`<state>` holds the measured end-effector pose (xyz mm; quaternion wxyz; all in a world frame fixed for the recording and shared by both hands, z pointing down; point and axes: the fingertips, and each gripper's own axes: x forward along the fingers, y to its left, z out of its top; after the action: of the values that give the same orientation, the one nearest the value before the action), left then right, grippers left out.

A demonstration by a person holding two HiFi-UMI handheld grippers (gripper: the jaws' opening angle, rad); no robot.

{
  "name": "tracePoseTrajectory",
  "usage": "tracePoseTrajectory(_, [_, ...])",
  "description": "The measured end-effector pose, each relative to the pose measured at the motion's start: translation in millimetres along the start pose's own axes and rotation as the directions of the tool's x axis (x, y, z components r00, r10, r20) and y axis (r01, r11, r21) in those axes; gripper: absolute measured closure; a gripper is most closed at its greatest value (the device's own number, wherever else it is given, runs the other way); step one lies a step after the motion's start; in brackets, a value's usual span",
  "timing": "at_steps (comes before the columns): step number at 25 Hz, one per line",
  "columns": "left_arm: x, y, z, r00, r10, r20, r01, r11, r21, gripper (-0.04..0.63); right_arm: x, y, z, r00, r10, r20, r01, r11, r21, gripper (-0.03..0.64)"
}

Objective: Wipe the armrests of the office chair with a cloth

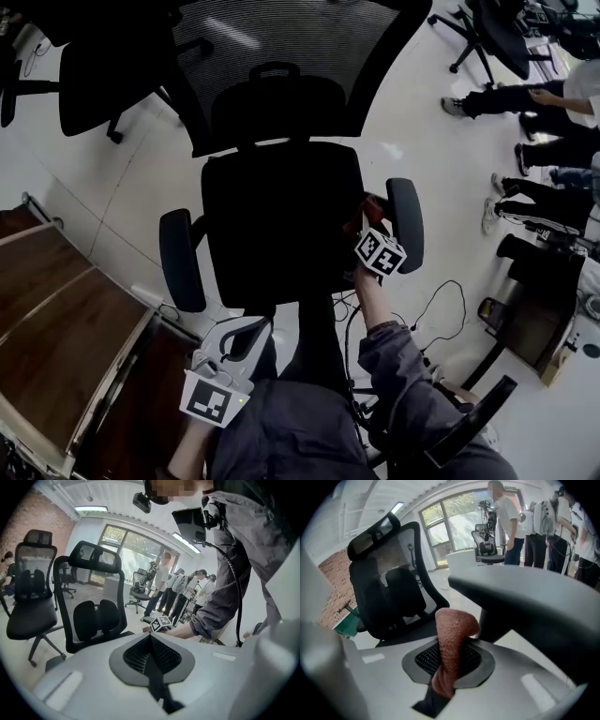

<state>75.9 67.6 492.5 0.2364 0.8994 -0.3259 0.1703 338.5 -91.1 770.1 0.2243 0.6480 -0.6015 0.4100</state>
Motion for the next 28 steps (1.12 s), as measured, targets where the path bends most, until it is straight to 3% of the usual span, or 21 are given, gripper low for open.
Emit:
tracePoseTrajectory(10, [-6.9,6.7,-22.6,0.999,-0.019,-0.035,0.018,1.0,-0.013,0.578,40.7,-25.2,-15.9,0.993,-0.102,-0.06,0.101,0.995,-0.015,0.561])
tracePoseTrajectory(21, [-10.1,10.9,-0.5,0.999,-0.03,-0.013,0.03,0.999,0.021,0.578,-39.9,15.3,13.2,0.998,0.024,0.06,-0.028,0.997,0.076,0.561])
tracePoseTrajectory(28, [-4.9,10.9,-6.4,1.0,-0.021,-0.023,0.021,1.0,0.0,0.578,0.9,-9.7,0.1,0.998,-0.057,0.006,0.057,0.997,0.045,0.561])
